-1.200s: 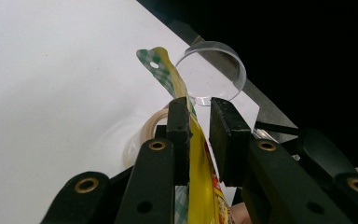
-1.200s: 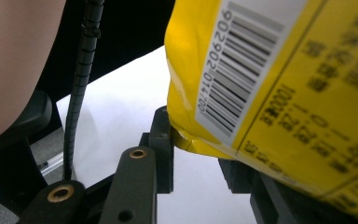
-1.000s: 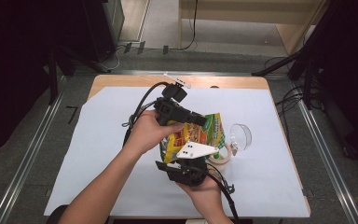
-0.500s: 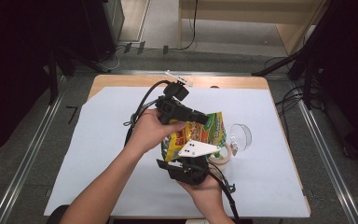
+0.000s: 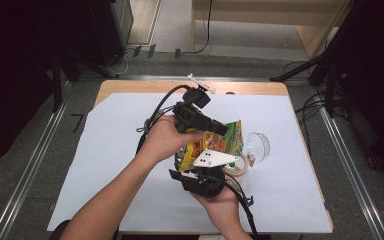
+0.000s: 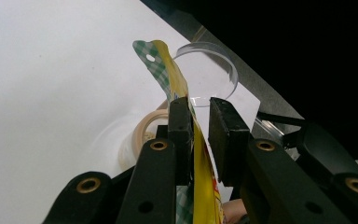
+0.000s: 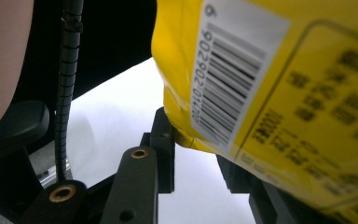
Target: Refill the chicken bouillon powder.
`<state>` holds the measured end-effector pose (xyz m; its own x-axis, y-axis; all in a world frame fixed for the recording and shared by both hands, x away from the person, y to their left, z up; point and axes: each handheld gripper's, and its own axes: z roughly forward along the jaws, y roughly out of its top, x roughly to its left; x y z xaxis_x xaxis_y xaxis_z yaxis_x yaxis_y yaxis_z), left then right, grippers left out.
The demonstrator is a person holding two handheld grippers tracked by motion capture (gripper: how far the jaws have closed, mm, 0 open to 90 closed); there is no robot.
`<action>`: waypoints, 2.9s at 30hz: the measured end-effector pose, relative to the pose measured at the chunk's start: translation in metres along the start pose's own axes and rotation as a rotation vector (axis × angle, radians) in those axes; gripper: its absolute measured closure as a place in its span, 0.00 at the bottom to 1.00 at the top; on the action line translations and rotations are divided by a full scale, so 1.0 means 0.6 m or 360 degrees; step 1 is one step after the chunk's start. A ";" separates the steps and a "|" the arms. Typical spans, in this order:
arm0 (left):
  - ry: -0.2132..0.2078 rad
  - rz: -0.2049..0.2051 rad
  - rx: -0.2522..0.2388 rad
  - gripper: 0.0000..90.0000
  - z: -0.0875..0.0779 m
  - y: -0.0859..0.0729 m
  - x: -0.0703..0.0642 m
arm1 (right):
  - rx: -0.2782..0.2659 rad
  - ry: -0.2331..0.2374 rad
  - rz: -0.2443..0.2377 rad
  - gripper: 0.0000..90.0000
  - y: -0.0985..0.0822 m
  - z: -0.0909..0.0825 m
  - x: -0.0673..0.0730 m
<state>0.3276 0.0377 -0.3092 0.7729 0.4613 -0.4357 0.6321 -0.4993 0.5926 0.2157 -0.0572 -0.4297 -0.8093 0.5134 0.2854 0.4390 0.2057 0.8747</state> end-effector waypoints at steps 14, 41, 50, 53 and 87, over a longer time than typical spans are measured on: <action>-0.0019 -0.0024 -0.0063 0.88 -0.007 -0.013 0.011 | 0.0028 -0.0003 -0.0035 0.79 -0.001 0.005 0.002; -0.0018 0.0006 -0.0118 0.88 -0.012 -0.026 0.007 | 0.0040 -0.0006 -0.0066 0.79 -0.004 0.008 0.007; -0.0023 0.0007 -0.0108 0.88 -0.009 -0.027 0.010 | 0.0047 -0.0011 -0.0064 0.79 -0.006 0.007 0.006; -0.0023 0.0008 -0.0110 0.88 -0.009 -0.027 0.010 | 0.0048 -0.0011 -0.0065 0.79 -0.006 0.006 0.006; -0.0036 0.0000 -0.0106 0.87 -0.008 -0.028 0.012 | 0.0049 -0.0010 -0.0061 0.79 -0.006 0.006 0.008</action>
<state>0.3222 0.0529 -0.3193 0.7745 0.4444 -0.4503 0.6275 -0.4491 0.6361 0.2114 -0.0527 -0.4329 -0.8233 0.5099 0.2495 0.4197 0.2509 0.8723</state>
